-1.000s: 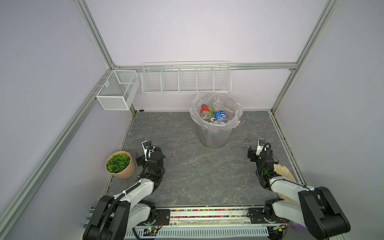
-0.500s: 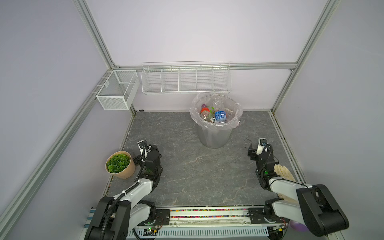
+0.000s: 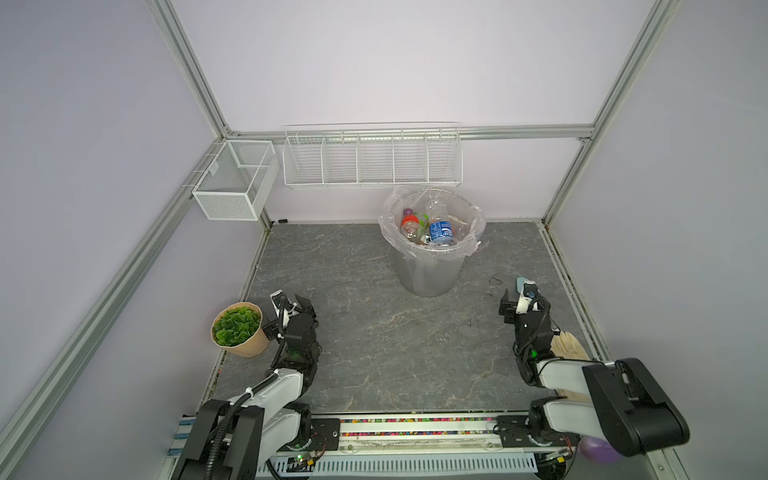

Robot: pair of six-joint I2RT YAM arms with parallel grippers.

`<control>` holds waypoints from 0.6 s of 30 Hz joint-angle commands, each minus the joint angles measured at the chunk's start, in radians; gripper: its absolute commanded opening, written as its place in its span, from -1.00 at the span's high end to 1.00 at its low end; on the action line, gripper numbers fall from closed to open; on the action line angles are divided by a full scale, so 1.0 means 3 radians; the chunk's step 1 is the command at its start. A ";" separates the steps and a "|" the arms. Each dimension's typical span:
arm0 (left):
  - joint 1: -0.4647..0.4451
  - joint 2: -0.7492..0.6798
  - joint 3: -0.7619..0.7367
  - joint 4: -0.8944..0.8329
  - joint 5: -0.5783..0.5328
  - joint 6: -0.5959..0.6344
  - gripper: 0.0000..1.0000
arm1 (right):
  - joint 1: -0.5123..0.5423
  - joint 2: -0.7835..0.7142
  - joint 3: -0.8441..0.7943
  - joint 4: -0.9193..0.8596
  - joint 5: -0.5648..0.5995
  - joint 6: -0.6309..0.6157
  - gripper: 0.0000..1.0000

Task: Throw the plastic bottles in the bin

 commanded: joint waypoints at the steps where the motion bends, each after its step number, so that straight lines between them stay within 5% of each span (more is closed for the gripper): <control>1: 0.0018 -0.0035 -0.0016 0.0175 0.0036 0.0060 -0.88 | -0.0024 0.0339 -0.0180 0.0929 0.0100 -0.0127 -0.77; 18: 0.0164 0.0184 -0.0206 0.0832 0.0254 0.0038 -0.86 | -0.0019 0.0516 -0.0119 0.0943 -0.0150 -0.0206 -0.76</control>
